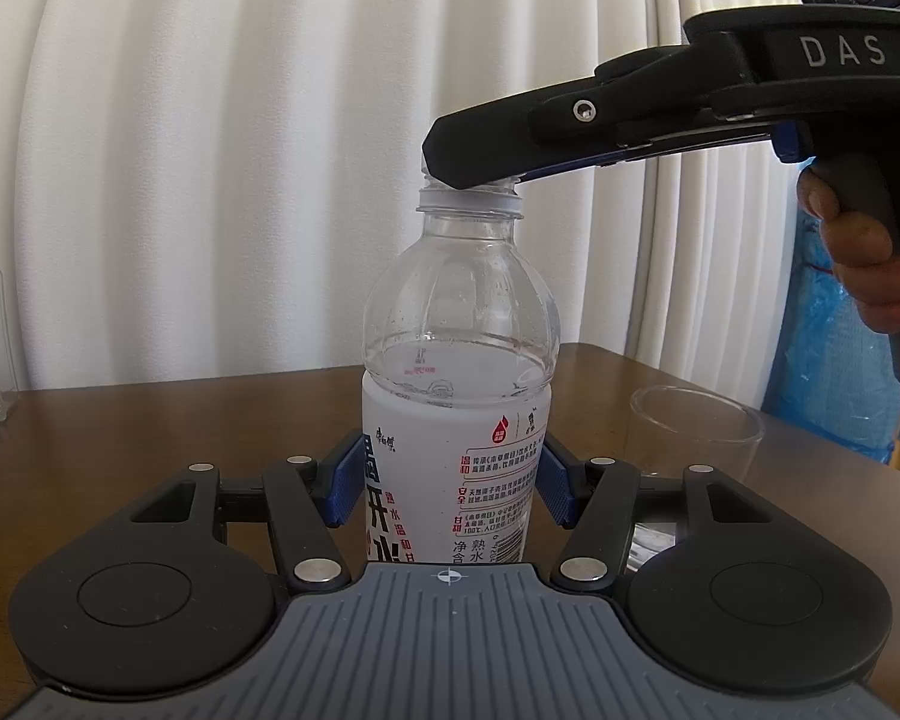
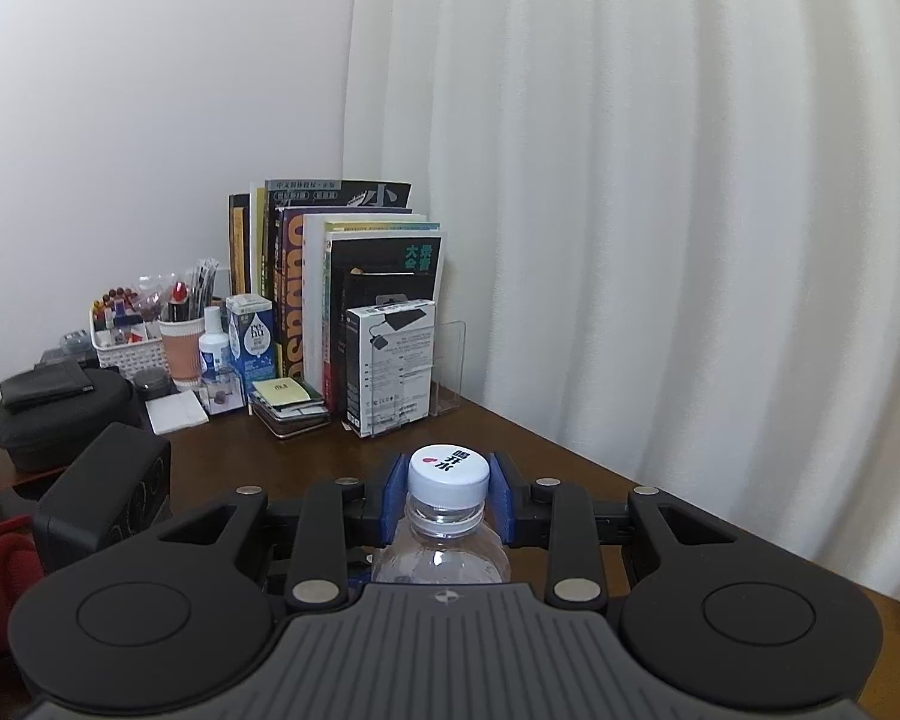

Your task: Unscrew bottle cap and pour

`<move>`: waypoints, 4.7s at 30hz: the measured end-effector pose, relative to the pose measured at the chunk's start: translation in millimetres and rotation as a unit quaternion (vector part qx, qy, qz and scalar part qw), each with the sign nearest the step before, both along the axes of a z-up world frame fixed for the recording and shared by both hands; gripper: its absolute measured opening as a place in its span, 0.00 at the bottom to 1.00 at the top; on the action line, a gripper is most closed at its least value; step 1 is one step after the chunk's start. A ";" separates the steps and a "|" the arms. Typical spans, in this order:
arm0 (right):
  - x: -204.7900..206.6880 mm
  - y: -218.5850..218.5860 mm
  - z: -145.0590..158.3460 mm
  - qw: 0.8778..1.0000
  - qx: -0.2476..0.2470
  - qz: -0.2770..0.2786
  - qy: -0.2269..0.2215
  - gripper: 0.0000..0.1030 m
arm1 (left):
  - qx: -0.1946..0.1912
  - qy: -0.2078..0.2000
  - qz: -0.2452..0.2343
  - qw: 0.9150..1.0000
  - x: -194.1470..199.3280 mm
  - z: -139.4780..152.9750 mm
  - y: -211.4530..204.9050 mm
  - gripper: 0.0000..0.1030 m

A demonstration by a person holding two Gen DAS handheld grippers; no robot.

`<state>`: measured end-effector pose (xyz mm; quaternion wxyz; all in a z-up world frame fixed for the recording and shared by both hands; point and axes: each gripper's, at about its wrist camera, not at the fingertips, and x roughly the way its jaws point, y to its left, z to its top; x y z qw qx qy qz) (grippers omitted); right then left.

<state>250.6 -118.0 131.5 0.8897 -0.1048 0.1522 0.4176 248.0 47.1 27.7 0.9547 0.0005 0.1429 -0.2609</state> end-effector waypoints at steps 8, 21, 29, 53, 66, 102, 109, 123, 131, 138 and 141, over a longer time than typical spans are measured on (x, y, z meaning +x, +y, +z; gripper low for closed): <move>-5.7 7.1 0.3 1.000 -0.011 -0.002 -0.018 0.38 | -0.001 0.001 -0.001 1.000 -0.3 -0.1 2.2 0.57; -17.0 4.5 2.0 0.999 -0.019 -0.012 -0.035 0.38 | -0.002 0.001 -0.001 1.000 5.0 -1.0 6.9 0.57; -9.6 7.7 1.2 1.000 -0.005 -0.015 -0.024 0.38 | -0.002 0.002 -0.001 1.000 7.0 -2.3 6.7 0.57; -10.5 8.5 -5.2 0.999 0.001 -0.021 -0.040 0.31 | -0.001 0.003 -0.002 1.000 8.5 -2.1 6.1 0.57; -10.8 8.1 -3.7 0.999 -0.002 -0.020 -0.039 0.32 | -0.002 0.003 -0.002 1.000 9.4 -2.9 4.4 0.57; -8.3 0.7 -3.2 0.998 0.028 -0.029 -0.039 0.38 | -0.001 0.002 -0.002 1.000 5.8 -2.2 0.7 0.57; -12.4 6.4 -4.6 0.998 0.014 -0.028 -0.051 0.35 | -0.002 0.003 -0.002 1.000 5.7 -2.5 0.4 0.57; -19.3 11.0 -5.2 0.997 -0.006 -0.032 -0.075 0.36 | -0.002 0.002 -0.002 1.000 2.7 -3.5 1.5 0.57; -15.6 12.4 -5.3 0.997 -0.004 -0.035 -0.067 0.36 | -0.002 0.002 -0.002 1.000 3.1 -4.0 1.7 0.57; -4.8 5.4 -4.5 0.998 0.038 -0.032 -0.024 0.36 | -0.001 0.002 -0.001 1.000 0.6 -3.4 0.0 0.57; -2.2 4.0 -4.5 0.998 0.041 -0.034 -0.018 0.31 | -0.001 0.002 -0.001 1.000 0.5 -3.5 0.1 0.57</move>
